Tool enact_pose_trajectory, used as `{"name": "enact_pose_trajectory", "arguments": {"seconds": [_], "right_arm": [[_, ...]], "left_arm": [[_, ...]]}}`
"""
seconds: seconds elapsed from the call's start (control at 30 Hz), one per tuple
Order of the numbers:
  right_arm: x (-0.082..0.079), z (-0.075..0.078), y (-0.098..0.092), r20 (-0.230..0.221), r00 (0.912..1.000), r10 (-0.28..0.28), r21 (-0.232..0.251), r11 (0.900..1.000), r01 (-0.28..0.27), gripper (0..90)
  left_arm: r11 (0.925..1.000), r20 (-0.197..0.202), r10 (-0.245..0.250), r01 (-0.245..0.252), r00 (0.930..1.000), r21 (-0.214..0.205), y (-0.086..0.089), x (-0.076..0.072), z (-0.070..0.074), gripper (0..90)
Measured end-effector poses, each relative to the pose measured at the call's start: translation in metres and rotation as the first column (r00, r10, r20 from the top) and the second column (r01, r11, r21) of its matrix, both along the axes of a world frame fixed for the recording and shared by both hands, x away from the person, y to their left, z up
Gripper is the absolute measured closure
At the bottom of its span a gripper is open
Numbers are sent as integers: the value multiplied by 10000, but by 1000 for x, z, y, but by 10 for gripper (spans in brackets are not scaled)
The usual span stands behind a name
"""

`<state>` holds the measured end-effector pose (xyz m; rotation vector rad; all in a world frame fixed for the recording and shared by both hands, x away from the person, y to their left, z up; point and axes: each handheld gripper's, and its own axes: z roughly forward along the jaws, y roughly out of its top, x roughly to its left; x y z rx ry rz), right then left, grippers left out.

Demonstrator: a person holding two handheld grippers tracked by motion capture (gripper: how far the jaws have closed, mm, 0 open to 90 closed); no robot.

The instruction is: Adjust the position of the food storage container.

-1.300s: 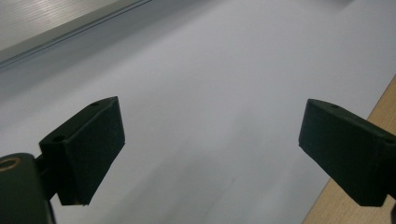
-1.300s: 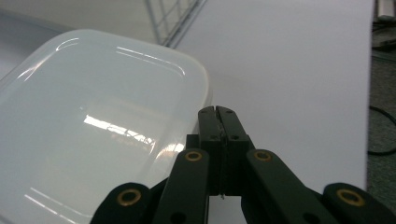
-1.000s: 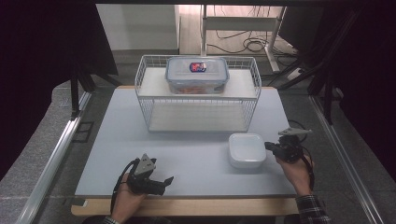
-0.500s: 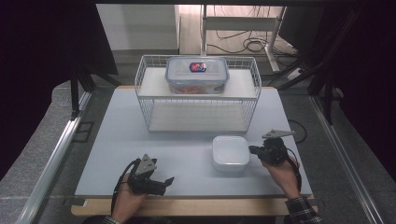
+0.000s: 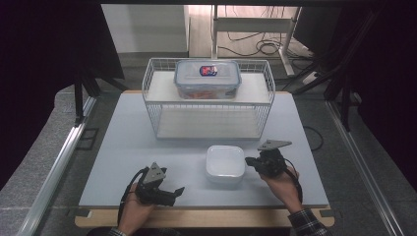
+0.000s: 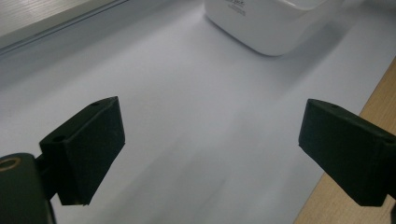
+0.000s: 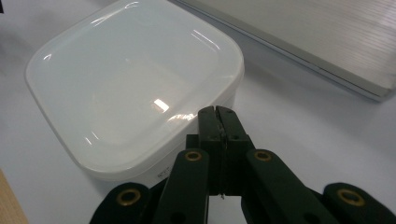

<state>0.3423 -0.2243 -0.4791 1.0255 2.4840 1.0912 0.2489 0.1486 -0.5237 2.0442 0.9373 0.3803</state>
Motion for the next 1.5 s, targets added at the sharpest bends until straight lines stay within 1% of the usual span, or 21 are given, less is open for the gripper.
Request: {"name": "enact_pose_trajectory", "arguments": {"seconds": [0.1, 0.3, 0.5, 0.57, 0.67, 0.83, 0.9, 0.97, 1.1, 1.2, 1.27, 1.33, 1.37, 1.43, 1.5], "right_arm": [[-1, -1, 7, 89, 9999, 135, 26, 9999, -136, 893], [-2, -3, 20, 179, 9996, 199, 71, 9998, -200, 893], [-4, -5, 33, 387, 9987, 317, 32, 9995, -319, 893], [-3, -5, 33, 449, 9983, 385, -65, 9992, -382, 887], [-6, -4, 30, 560, 9979, 318, -158, 9994, -309, 860], [-16, 1, 22, 903, 9952, 377, 21, 9993, -381, 771], [-21, 3, 20, 1048, 9937, 397, 81, 9991, -407, 721], [-25, 4, 18, 1144, 9924, 446, 212, 9987, -473, 671], [-33, 6, 14, 1448, 9880, 541, 305, 9978, -592, 556], [-38, 7, 10, 1809, 9815, 626, 206, 9975, -674, 496], [-41, 7, 7, 1913, 9788, 733, 157, 9969, -777, 432], [-43, 5, 6, 1883, 9791, 771, 212, 9964, -825, 349], [-43, 4, 6, 1764, 9812, 782, 259, 9961, -840, 325], [-43, 2, 6, 1655, 9828, 815, 287, 9958, -875, 286], [-43, 1, 6, 1649, 9828, 831, 317, 9955, -895, 256]], "left_arm": [[10000, 3, -28, 28, 10000, 12, -1, 0, 0, 69], [10000, -15, -83, 83, 10000, 41, -2, 0, 0, 69], [9999, -25, -104, 104, 9999, -8, -2, 0, 0, 69], [10000, -24, -94, 94, 10000, -17, -1, 0, 0, 69], [9999, -87, -71, 70, 9999, -125, 1, -1, 1, 70], [9995, -281, -84, 75, 9996, -316, 3, 0, 3, 77], [9992, -341, -122, 109, 9993, -382, 4, -1, 3, 83], [9993, -347, -145, 133, 9993, -357, 4, -1, 4, 90], [9995, -344, -157, 148, 9993, -270, 3, -1, 3, 90], [9995, -372, -175, 164, 9992, -282, 4, -1, 3, 90], [9995, -369, -186, 175, 9991, -281, 4, -1, 4, 90], [9994, -404, -177, 165, 9990, -290, 4, -1, 3, 90], [9994, -452, -167, 152, 9988, -325, 4, -1, 3, 90], [9988, -550, -167, 141, 9984, -472, 5, 0, 3, 89], [9977, -635, -221, 179, 9977, -658, 6, 0, 3, 89]]}}
